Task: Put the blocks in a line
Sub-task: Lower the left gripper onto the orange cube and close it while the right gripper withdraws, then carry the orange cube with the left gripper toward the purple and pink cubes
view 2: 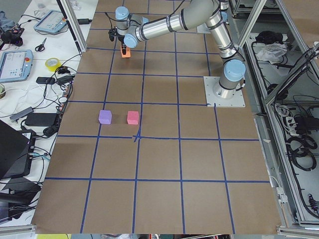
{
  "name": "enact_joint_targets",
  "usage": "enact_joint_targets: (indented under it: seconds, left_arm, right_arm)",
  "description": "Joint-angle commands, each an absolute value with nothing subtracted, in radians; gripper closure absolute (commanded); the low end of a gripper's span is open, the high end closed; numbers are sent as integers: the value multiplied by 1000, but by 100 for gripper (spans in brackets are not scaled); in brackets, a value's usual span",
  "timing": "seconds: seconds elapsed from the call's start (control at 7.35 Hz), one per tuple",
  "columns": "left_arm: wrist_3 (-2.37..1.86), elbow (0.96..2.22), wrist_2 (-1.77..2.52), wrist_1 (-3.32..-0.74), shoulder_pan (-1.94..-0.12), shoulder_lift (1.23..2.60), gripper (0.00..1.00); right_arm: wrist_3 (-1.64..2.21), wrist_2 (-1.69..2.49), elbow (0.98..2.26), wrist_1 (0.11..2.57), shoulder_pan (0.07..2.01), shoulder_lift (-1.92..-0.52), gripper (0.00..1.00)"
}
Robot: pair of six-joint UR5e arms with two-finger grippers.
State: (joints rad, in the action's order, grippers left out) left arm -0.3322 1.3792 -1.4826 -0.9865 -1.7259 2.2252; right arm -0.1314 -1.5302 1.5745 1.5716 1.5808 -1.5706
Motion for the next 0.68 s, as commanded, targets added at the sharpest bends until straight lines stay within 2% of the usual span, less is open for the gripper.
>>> enact_joint_targets:
  seconds: [0.0, 0.14, 0.54]
  left_arm:
    - [-239, 1379, -1468, -1070, -1555, 2145, 75]
    - [-147, 1388, -1492, -1078, -1504, 2107, 81]
    - [248, 1399, -1500, -1135, -1250, 2068, 83]
  right_arm:
    - [-74, -1531, 1574, 1557, 1580, -1572, 0]
    - [-66, -1528, 1574, 1565, 1583, -1572, 0]
    - [-66, -1529, 1575, 1562, 1583, -1571, 0]
